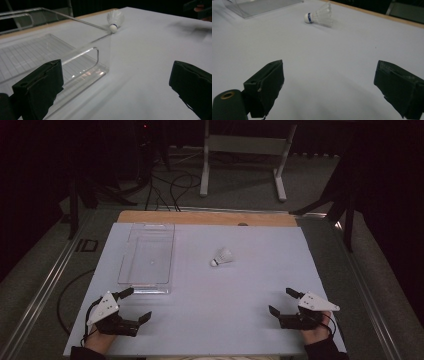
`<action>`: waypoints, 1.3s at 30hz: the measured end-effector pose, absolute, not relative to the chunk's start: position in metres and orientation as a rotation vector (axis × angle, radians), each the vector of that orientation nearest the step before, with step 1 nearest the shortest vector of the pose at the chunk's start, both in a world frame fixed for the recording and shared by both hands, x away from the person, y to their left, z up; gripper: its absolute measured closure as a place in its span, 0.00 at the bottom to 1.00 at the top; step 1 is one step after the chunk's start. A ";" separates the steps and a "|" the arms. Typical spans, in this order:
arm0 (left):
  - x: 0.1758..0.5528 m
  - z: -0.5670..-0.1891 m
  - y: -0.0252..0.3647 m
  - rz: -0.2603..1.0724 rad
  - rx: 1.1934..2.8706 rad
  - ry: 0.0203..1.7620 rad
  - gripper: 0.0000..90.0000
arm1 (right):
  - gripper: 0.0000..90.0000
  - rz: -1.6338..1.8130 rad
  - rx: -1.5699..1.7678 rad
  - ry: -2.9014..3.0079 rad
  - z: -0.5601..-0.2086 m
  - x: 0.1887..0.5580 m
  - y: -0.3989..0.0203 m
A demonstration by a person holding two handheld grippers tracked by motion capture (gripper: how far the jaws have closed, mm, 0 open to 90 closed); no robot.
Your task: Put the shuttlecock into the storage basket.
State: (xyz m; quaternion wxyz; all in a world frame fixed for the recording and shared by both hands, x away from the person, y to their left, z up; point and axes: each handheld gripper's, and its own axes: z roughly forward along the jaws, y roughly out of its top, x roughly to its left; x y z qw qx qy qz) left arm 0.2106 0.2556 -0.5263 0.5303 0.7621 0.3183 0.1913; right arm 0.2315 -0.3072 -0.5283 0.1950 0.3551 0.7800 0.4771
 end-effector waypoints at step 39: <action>0.215 -0.494 0.240 0.398 1.916 0.735 0.00 | 0.11 1.314 0.985 2.142 -0.525 0.232 -0.305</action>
